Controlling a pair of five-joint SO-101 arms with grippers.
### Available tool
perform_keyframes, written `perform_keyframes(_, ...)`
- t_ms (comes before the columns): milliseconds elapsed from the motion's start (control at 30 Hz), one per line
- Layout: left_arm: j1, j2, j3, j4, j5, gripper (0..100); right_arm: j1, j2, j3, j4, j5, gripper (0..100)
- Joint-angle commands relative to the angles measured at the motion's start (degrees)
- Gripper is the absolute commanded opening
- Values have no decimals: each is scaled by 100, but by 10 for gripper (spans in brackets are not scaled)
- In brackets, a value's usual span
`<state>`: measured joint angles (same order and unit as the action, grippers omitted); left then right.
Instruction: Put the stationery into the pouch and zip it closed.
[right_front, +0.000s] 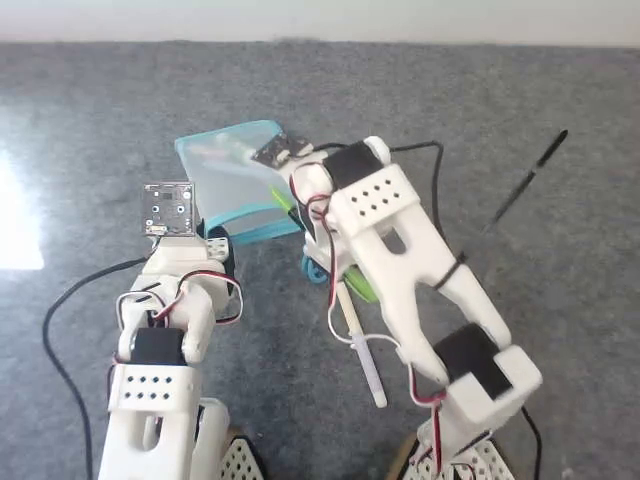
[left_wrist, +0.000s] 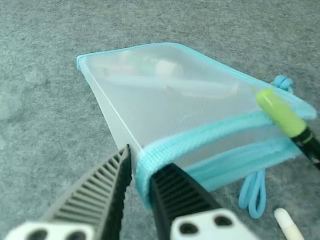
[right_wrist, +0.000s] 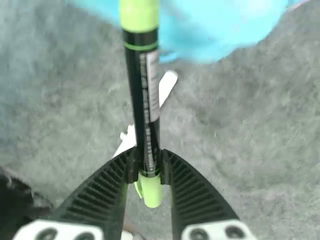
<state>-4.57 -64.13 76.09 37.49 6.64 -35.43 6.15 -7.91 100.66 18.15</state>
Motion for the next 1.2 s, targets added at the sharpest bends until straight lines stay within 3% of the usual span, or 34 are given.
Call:
perform_keyframes(0, 18, -70, 4, -316, -70, 11, 57, -1059, 607, 224, 334, 7)
perform_keyframes(167, 26, -70, 31, -360, -70, 11, 66, -1648, 1240, 215, 466, 7)
perform_keyframes(467, 35, -105, 110, -369, -70, 11, 66, -1147, 1213, 215, 466, 7)
perform_keyframes(933, 44, -105, 110, -369, -79, 11, 92, 497, -352, 233, 141, 7)
perform_keyframes(1167, 413, -114, 224, -369, -273, 11, 101, 884, -1081, 233, 35, 7)
